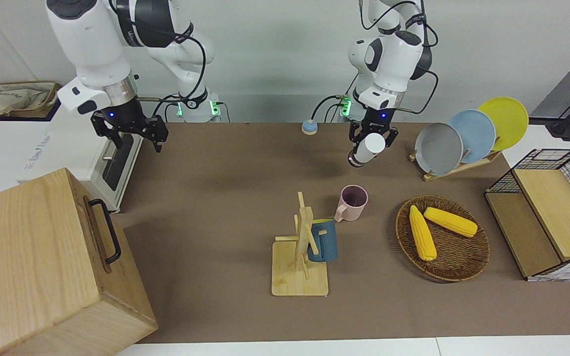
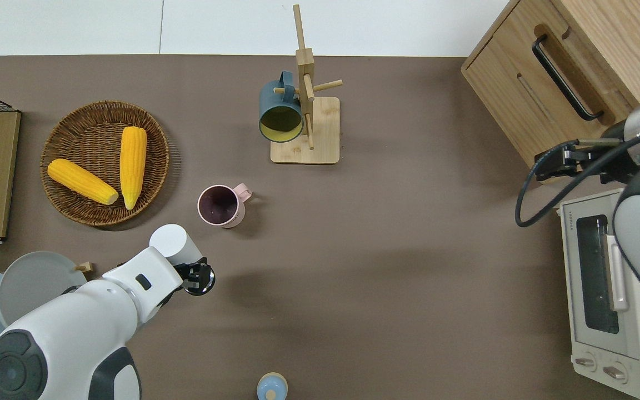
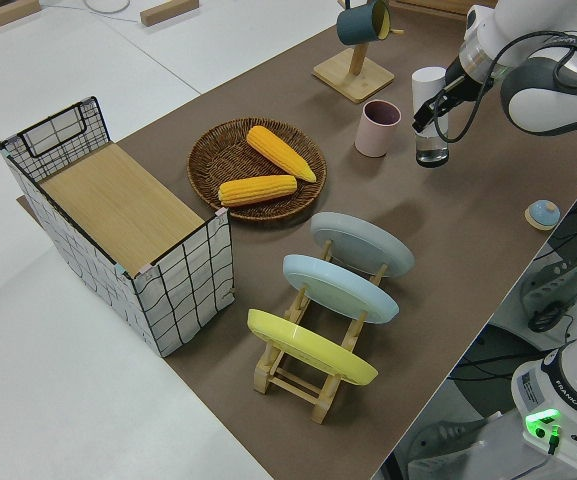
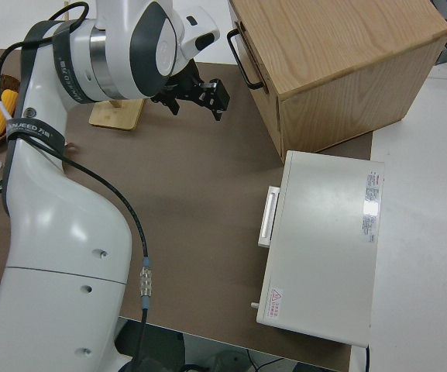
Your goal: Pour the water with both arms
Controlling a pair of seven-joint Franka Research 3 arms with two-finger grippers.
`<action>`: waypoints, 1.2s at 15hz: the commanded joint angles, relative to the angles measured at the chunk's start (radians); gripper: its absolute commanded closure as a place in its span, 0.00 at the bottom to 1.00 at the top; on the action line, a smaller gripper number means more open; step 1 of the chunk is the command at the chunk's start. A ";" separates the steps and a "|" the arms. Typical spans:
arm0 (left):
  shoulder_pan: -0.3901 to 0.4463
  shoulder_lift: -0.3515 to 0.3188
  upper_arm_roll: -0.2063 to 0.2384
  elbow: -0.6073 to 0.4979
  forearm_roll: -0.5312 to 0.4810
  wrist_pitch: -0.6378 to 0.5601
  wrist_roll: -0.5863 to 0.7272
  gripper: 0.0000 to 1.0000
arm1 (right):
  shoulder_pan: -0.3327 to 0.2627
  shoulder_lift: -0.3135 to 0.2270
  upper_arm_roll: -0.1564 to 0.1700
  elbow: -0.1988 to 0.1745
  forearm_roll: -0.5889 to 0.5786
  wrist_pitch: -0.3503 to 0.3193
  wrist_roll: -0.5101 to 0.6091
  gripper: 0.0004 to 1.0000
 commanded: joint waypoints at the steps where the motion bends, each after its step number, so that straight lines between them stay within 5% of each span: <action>1: -0.011 0.069 -0.008 0.020 -0.011 0.070 -0.012 1.00 | -0.014 -0.085 0.012 -0.037 0.023 -0.039 -0.019 0.01; 10: -0.007 0.154 -0.014 0.082 0.037 0.050 -0.029 1.00 | -0.018 -0.085 0.011 -0.005 0.085 -0.077 -0.007 0.01; 18: 0.004 0.286 -0.012 0.282 0.218 -0.261 -0.038 1.00 | -0.012 -0.083 0.018 -0.003 0.087 -0.077 -0.007 0.01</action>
